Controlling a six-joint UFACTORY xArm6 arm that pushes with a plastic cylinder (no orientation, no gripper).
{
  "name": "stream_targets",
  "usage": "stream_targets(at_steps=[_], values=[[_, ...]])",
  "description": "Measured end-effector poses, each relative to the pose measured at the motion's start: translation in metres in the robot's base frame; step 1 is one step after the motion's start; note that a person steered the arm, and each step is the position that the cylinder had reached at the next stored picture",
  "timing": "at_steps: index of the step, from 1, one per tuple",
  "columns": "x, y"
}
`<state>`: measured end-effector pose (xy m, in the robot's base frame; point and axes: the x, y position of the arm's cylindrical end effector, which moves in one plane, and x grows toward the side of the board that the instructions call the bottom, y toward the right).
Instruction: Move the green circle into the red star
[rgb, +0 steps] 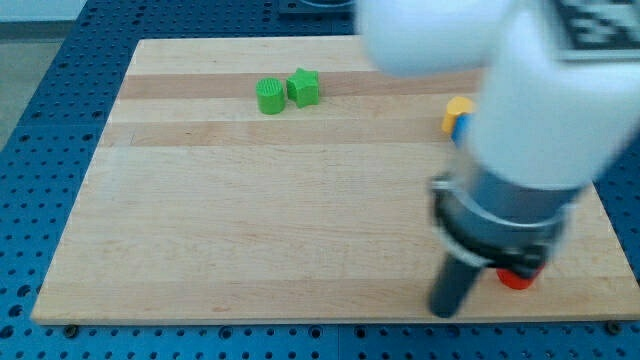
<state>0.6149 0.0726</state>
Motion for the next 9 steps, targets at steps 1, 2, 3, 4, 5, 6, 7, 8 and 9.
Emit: stream_targets(at_steps=[1,2,3,4,5,6,7,8,9], values=[[-0.025,-0.081],[-0.100,-0.143],[-0.203,-0.186],[-0.287,-0.208],[-0.328,-0.207],[-0.332,-0.189],[-0.310,-0.156],[-0.269,-0.132],[-0.218,-0.111]])
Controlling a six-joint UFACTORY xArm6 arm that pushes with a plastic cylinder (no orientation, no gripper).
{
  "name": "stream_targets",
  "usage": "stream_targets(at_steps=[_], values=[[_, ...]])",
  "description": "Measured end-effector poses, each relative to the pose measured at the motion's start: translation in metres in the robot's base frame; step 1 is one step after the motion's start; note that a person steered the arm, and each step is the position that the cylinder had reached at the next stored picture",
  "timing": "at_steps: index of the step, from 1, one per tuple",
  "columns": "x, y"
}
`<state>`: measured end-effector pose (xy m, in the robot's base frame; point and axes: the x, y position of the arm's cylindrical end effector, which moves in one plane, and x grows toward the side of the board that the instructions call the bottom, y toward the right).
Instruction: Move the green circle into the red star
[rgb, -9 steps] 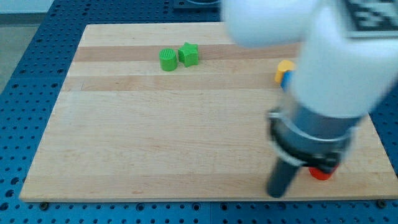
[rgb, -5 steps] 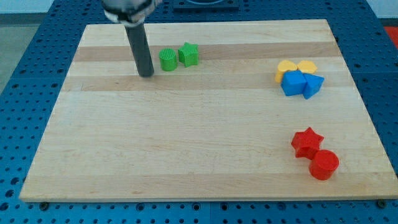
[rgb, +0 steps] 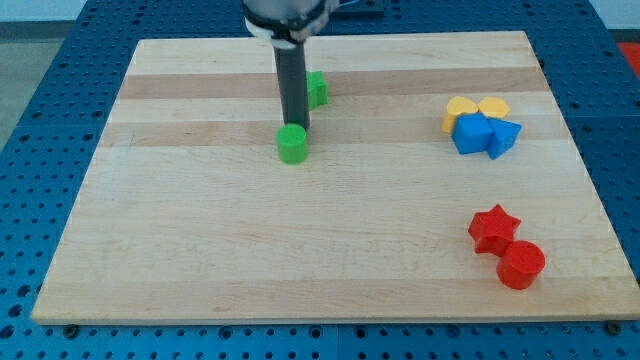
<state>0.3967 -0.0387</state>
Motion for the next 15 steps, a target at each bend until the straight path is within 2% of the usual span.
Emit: stream_targets(at_steps=[1,2,3,4,6,8,9,10,13,14,15], values=[[0.021,0.007],[-0.005,-0.015],[0.004,-0.048],[0.049,-0.037],[0.112,0.051],[0.073,-0.008],[0.041,-0.004],[0.043,0.028],[0.152,0.084],[0.146,0.065],[0.116,0.035]])
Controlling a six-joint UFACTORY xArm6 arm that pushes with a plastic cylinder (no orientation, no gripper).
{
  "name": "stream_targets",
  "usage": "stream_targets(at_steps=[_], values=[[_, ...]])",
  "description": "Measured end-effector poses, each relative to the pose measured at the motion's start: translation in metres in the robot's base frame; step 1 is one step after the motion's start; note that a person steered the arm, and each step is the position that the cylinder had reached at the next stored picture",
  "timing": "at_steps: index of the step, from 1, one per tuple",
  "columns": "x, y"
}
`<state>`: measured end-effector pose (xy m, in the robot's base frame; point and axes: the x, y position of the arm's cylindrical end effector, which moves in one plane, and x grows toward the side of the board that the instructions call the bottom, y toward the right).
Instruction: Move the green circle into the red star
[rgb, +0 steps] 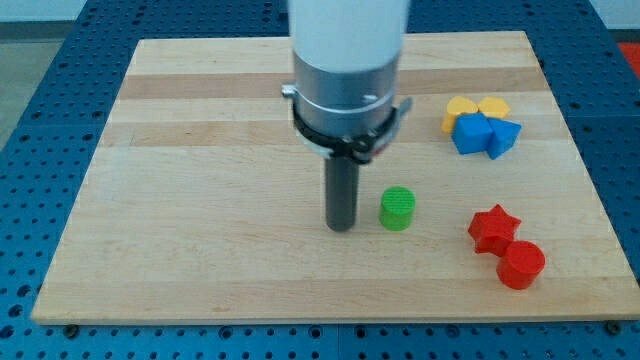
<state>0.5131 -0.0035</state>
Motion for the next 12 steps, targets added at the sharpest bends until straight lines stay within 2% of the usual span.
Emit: stream_targets(at_steps=[1,4,5,7,8,11,12], values=[[-0.024,-0.010],[-0.017,0.099],[-0.015,0.103],[-0.006,0.043],[0.010,0.049],[0.018,0.112],[0.019,0.100]])
